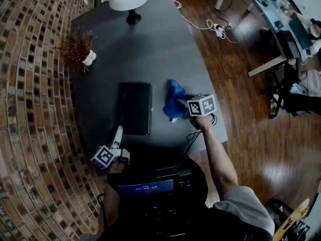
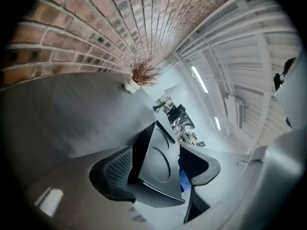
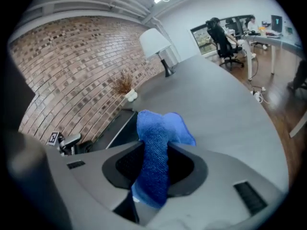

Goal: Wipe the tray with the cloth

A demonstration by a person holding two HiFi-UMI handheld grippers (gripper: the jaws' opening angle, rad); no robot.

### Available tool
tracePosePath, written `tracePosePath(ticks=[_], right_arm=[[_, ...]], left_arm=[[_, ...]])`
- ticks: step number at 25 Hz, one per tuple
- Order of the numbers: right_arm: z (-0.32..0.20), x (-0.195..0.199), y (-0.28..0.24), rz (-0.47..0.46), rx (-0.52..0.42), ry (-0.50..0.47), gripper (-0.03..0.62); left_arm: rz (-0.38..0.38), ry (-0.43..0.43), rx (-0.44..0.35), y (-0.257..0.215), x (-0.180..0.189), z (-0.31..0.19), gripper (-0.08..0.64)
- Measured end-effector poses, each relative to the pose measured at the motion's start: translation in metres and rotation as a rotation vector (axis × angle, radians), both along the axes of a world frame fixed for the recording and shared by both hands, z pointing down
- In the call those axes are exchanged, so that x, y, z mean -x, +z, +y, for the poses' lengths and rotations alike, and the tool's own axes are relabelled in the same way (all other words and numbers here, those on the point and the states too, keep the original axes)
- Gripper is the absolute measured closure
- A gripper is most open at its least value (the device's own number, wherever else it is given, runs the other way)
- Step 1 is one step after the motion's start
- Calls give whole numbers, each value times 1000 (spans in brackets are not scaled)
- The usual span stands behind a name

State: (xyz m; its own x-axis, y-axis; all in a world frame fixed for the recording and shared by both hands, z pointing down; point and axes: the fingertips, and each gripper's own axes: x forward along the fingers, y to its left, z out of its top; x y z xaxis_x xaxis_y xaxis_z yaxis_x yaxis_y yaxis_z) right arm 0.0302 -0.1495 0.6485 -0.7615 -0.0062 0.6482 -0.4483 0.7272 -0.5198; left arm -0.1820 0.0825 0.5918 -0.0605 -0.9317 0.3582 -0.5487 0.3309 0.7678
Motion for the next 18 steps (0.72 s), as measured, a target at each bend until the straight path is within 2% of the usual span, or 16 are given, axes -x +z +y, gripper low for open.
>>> tracePosePath(ticks=[2,4,6,9,11,13,14,16,18], right_arm=[[-26,20,-20,-75,-56,49,460],[-52,59,-43,-151,-117,47,460],[-69,111,-55,-187,-168,1,460],[-69,185,-44,-122,-205,-153,460],[-52,209,-20,-30,-172,-292,460],[-29,213,0,1,-76,-391,460],[-22,211,3,-15,-27,-396,468],[-15,195,0,-53,48,-338,468],[-8,169,-5,-66,97,-242,468]], left_arm=[[86,-66,5,3,-5,5,264],[242,-175,-13,9,-10,10,262],[357,-276,-54,11,-10,12,262],[423,-372,-133,6,1,6,262],[392,-390,-107,10,12,0,250],[348,-387,-26,20,23,-2,252],[334,-388,-3,20,27,-4,258],[279,-370,10,12,39,-12,246],[153,-283,46,4,58,-24,235]])
